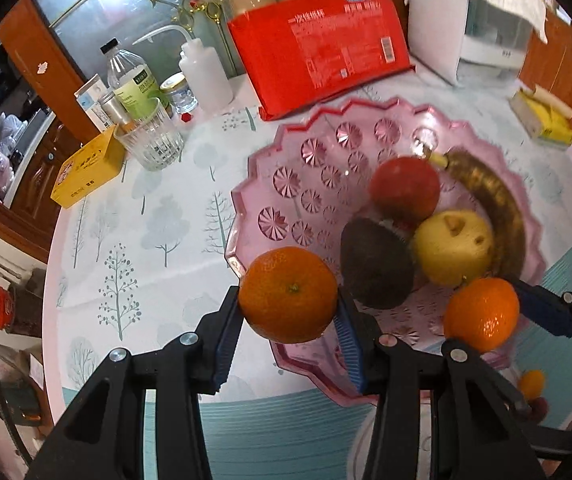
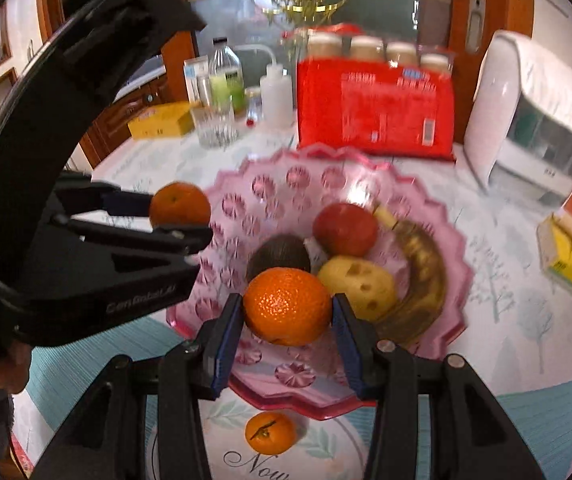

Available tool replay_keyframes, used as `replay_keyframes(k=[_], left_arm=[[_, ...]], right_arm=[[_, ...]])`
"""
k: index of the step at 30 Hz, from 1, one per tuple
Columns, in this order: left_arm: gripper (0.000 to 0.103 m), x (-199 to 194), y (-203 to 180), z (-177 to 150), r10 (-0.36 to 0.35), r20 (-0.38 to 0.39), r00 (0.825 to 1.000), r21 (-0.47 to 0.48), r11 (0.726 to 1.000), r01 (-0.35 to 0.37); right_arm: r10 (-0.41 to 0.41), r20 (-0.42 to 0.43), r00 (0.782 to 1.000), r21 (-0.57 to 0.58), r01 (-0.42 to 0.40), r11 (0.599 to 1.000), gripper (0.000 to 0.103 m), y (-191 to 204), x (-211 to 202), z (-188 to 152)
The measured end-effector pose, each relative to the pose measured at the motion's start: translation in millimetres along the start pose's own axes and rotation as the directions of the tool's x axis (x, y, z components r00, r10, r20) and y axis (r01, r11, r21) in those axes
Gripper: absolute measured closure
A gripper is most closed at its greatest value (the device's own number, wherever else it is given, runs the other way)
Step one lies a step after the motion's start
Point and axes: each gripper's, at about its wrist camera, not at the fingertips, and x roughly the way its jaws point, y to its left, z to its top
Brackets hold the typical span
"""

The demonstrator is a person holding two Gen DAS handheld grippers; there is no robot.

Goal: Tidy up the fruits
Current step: 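Carry both oranges over the pink bowl with both tools, then open both tools to drop the oranges into the bowl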

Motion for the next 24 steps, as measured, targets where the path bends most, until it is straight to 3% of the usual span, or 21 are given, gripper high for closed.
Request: replay_keyframes(k=[5,15,16,21,24], left_arm=[[0.059,6.6,-5.2,-4.5,0.029,0.002,1.000,0.032,0.999,-0.029],[0.057,15.9,-6.1,-10.5,0.025,-0.036,0.999,0.004,1.000,-0.025],[0.055,15.8,-7.1,-11.7,0.026,-0.036,0.999,0.007,1.000,-0.026],[0.020,3.9,-8.8,-13.6,0.047,0.009,0.999,0.014,0.999,-0.048],[0.018,-1.2,-8.3,-12.7,0.048,0.016,0.999,0.010,0.999,-0.048]], right_arm=[[-0.008,-0.008,1.000,0.020,0.008,1.000,0.057,1.8,9.9,-11.4],[-0.015,-0.032,0.999,0.030,0.016,0.999,0.057,-1.6,19.4,-18.9],[-0.015,-0.039,0.999,0.031,0.016,0.999,0.057,-1.7,20.6,-19.6],[-0.008,-0.058,0.998,0.060,0.012,0.998,0.055,-3.7,22.7,-25.1],[-0.010,-0.023,1.000,0.059,0.011,0.998,0.042,-3.1,13.1,-25.6]])
